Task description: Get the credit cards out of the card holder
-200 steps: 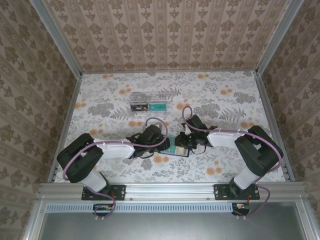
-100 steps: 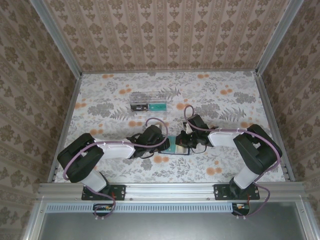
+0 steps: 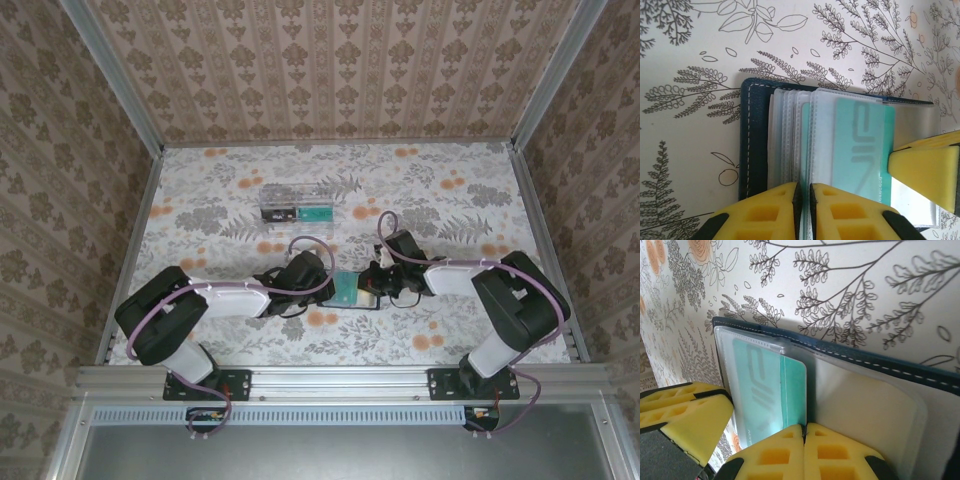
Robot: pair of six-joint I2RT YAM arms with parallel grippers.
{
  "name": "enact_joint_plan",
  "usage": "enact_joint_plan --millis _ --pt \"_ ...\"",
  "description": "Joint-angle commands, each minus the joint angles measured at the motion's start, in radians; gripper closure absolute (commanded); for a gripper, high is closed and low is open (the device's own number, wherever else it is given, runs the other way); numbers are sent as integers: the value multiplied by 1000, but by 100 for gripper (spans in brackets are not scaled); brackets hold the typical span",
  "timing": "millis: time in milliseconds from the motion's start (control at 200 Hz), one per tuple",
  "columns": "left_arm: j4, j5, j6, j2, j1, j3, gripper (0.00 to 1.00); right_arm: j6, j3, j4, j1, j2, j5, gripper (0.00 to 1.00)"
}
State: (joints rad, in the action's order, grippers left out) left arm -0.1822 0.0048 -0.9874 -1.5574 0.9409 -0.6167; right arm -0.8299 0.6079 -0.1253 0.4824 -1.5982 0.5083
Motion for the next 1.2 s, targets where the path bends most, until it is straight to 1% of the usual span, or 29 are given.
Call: enact_joint_plan --millis 0,440,635,655,870,1060,1130,1195 --pt "102 -34 -23 -23 -11 20 84 33 -30 54 -17 21 -13 100" --pt "116 -32 -5 -6 -22 17 84 75 -86 62 -91 95 40 100" --pt "115 -23 1 0 -22 14 84 102 -111 125 -111 201 38 100" --pt "113 -22 2 2 -23 14 84 105 -114 135 -110 240 36 100" --pt "106 -12 15 29 -21 9 82 137 -98 263 -113 419 -10 100" --pt "115 -7 48 103 -18 -15 76 164 -31 368 -113 500 -31 100" --pt "140 -11 66 152 -16 -32 71 180 0 401 -108 516 -32 100" --pt "180 -32 83 206 -16 -48 63 199 41 442 -102 529 -45 100"
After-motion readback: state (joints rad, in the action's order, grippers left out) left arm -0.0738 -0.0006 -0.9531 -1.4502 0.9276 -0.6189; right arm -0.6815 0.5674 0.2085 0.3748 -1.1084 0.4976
